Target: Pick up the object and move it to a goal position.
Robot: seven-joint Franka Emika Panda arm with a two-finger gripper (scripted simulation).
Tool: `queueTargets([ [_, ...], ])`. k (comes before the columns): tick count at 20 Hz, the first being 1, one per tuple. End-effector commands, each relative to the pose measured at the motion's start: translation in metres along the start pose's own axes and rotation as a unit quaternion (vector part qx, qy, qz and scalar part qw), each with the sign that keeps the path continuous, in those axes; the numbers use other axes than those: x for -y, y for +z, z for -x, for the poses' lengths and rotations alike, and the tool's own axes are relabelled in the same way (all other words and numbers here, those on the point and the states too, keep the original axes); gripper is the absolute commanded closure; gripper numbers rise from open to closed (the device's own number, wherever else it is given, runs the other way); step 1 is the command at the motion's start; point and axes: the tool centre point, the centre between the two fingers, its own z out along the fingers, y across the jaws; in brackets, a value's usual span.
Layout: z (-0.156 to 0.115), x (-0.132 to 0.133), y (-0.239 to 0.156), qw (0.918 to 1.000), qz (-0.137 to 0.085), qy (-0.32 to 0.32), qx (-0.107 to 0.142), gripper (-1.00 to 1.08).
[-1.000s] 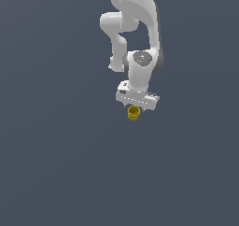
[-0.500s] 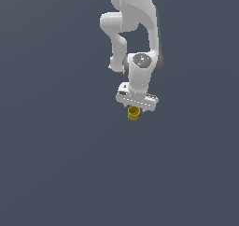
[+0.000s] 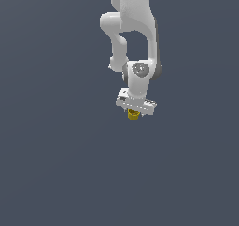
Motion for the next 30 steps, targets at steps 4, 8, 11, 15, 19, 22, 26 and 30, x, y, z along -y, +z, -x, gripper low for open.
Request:
queueTargets([
  [4,0.0,0.0,0.004,1.0,0.0,0.0,-0.001,1.08],
  [8,0.0,0.0,0.004,1.0,0.0,0.0,-0.001,1.08],
  [11,0.0,0.0,0.004,1.0,0.0,0.0,-0.001,1.08],
  [15,-0.001,0.001,0.002,1.0,-0.001,0.0,-0.001,1.08],
  [19,-0.008,0.001,-0.004,1.0,-0.001,0.0,-0.001,1.08],
  [22,-0.017,0.001,-0.012,1.0,-0.001,0.0,-0.001,1.08],
  [26,-0.034,0.001,-0.029,1.0,-0.001,0.0,-0.001,1.08],
  [30,-0.057,0.0,-0.049,1.0,-0.001,0.0,-0.001,1.08],
])
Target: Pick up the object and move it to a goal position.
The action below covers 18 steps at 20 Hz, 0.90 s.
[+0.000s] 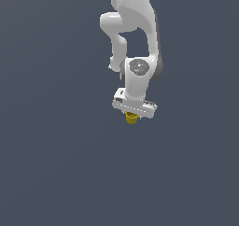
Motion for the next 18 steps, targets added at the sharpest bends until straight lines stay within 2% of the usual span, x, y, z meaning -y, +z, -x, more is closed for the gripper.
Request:
queueTargets([
  [1,-0.016,0.0,-0.015,1.0,0.0,0.0,-0.001,1.08],
  [11,-0.081,0.001,-0.072,1.0,0.0,0.0,0.0,1.08],
  [18,-0.111,0.002,-0.096,1.0,0.0,0.0,0.0,1.08],
])
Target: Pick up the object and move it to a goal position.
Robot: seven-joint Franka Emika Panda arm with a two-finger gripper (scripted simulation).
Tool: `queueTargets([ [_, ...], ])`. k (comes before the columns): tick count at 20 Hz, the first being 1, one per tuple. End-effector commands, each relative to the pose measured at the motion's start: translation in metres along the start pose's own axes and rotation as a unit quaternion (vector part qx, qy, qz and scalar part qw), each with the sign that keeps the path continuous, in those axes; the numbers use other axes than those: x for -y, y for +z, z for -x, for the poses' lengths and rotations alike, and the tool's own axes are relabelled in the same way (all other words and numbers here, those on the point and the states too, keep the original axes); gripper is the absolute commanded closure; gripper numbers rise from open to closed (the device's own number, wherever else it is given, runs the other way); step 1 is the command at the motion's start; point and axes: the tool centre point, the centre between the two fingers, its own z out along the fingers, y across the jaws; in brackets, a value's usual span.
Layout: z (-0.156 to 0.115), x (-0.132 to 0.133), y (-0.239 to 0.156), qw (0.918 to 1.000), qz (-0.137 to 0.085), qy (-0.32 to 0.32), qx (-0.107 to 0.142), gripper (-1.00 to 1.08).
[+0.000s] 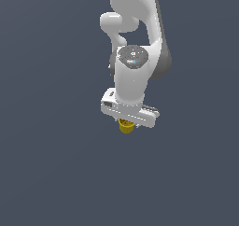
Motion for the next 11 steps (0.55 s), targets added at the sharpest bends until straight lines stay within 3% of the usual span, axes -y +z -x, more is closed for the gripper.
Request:
queueTargets([
  [1,-0.008,0.001,-0.007,1.0,0.0,0.0,0.0,1.08],
  [11,-0.021,0.002,-0.018,1.0,0.0,0.0,0.0,1.08],
])
